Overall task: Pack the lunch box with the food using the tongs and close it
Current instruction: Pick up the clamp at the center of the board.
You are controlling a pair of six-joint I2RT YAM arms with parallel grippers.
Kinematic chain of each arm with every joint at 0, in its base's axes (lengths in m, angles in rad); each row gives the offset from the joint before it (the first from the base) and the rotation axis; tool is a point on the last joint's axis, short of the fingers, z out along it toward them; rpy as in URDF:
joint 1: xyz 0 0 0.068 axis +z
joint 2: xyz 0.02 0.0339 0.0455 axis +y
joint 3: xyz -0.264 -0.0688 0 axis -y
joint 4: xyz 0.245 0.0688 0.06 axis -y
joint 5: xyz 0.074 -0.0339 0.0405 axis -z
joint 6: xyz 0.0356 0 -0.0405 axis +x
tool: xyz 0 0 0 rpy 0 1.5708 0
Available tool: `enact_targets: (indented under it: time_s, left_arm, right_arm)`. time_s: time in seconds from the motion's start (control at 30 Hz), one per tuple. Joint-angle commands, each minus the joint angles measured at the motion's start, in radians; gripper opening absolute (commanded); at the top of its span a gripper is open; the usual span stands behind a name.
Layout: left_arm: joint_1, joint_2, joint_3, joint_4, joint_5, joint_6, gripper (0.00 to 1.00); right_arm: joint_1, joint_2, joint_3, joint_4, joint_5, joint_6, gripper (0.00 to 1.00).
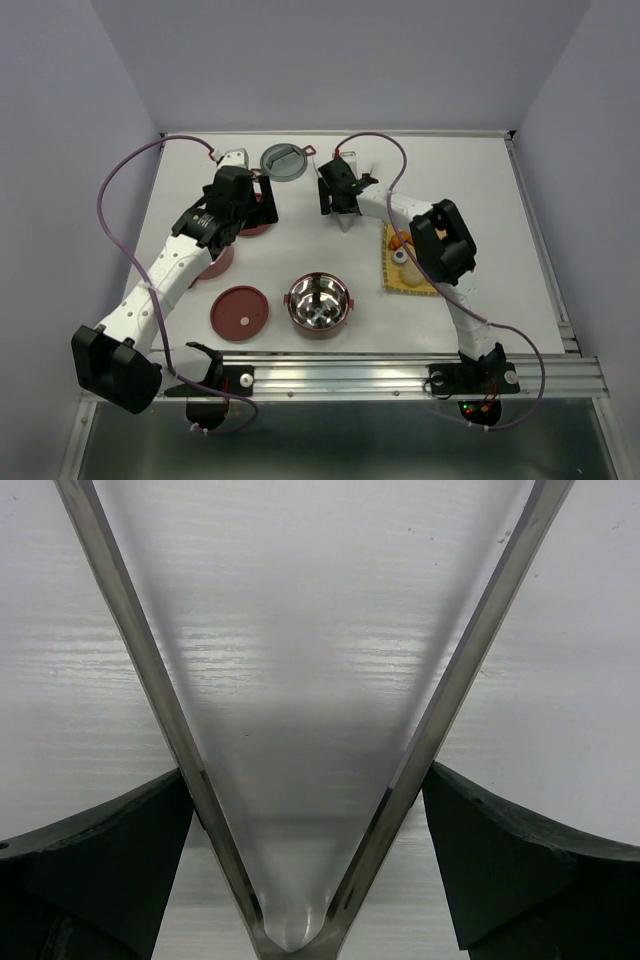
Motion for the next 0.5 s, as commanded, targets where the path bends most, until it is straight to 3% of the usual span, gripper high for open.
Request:
enact_targets:
  time_s: [0.0, 0.2, 0.27, 0.3, 0.37, 0.4, 0.47]
  left_arm:
    - [0.003, -0.042, 0.051, -0.008, -0.005, 0.043, 0.99]
    - [0.003, -0.027, 0.116, -0.050, -0.052, 0.091, 0.99]
    - [0.003, -0.030, 0.116, -0.050, -0.045, 0.092, 0.99]
    - [0.003, -0.033, 0.113, -0.047, -0.041, 0.092, 0.99]
    - [0.003, -0.034, 0.105, -0.040, -0.029, 0.089, 0.99]
    - [0.005, -0.031, 0.099, -0.036, -0.025, 0.088, 0.99]
    - [0.005, -0.030, 0.091, -0.031, -0.018, 0.081, 0.99]
  right_arm:
    - [-0.004, 0.027, 0.047, 0.063, 0.059, 0.010, 1.00]
    - [-0.004, 0.045, 0.031, 0.133, 0.074, -0.005, 0.99]
    - [-0.004, 0.036, 0.009, 0.176, 0.061, -0.011, 0.90]
    - [-0.004, 0.027, -0.020, 0.193, 0.056, -0.020, 0.78]
    - [-0.004, 0.001, -0.046, 0.229, 0.041, -0.030, 0.67]
    - [-0.004, -0.007, -0.067, 0.235, 0.035, -0.039, 0.52]
    - [-0.004, -0.025, -0.077, 0.235, 0.024, -0.053, 0.43]
